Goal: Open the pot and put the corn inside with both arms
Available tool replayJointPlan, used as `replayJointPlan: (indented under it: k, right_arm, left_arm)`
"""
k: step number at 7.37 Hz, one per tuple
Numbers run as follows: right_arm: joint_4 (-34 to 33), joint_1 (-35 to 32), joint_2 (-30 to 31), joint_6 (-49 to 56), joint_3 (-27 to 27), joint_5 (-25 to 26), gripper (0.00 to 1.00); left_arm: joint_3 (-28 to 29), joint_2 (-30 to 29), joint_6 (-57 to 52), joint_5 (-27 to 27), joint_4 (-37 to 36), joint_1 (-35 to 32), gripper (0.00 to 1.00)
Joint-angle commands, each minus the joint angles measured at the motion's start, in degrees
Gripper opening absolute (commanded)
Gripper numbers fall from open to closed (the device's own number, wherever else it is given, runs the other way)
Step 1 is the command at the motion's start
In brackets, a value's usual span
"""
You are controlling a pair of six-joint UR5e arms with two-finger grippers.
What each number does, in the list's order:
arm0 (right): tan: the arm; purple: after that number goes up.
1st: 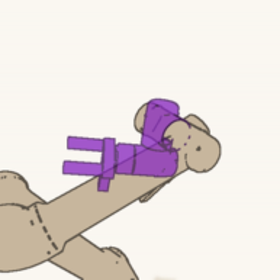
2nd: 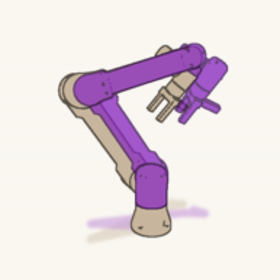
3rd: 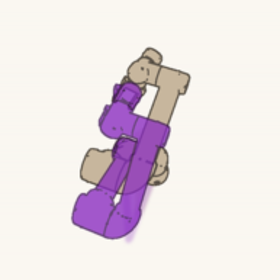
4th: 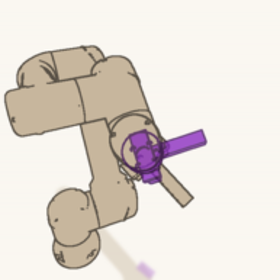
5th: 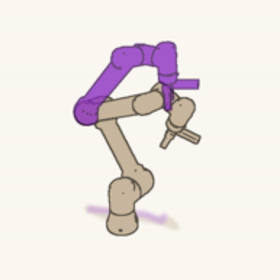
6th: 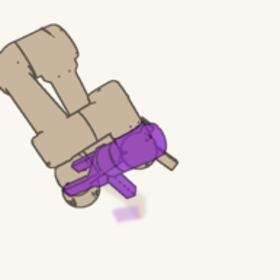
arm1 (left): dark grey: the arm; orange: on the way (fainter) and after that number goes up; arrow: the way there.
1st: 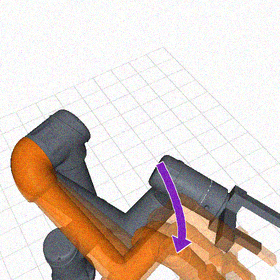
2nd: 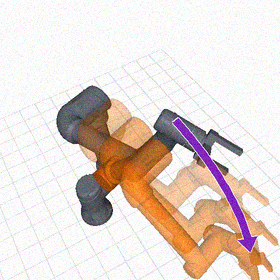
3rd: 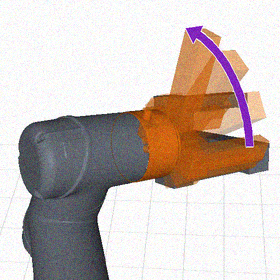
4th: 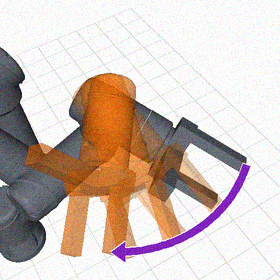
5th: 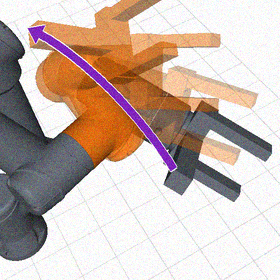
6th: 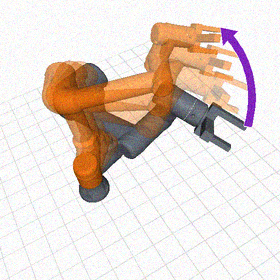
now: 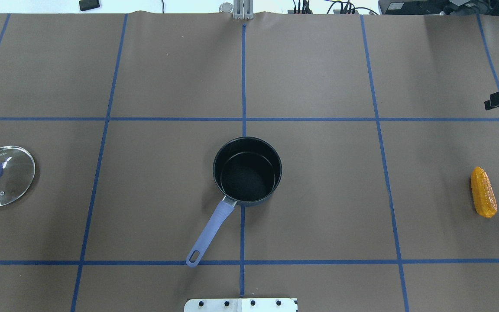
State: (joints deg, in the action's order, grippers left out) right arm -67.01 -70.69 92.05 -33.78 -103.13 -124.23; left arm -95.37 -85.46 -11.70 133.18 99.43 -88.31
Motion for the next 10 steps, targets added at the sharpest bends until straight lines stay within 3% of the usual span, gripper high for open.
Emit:
replayJointPlan:
  k: [1, 3, 6, 9, 10]
  right_arm:
    - [1.17, 1.42, 2.68, -0.06, -0.14, 0.56, 1.00]
    - [11.66, 6.24, 9.43, -7.03, 0.30, 4.51, 1.00]
    - [27.06, 19.06, 17.88, -21.21, 0.47, 15.66, 1.00]
    - [30.78, 31.37, 19.83, -28.17, 2.04, 27.78, 1.00]
    - [34.36, 32.79, 20.79, -28.53, 4.23, 28.95, 0.97]
  left_arm:
    - [-0.34, -0.15, -0.96, 0.59, -7.29, -5.98, 0.99]
    - [-4.01, 0.63, -0.95, 0.41, -11.71, -6.18, 0.99]
    - [-5.44, 1.52, -0.95, 0.76, -11.62, -6.00, 0.99]
    - [-5.88, 1.52, -0.95, 0.85, -11.62, -6.00, 0.99]
    - [-5.88, 1.43, -0.95, 0.85, -11.54, -6.00, 0.99]
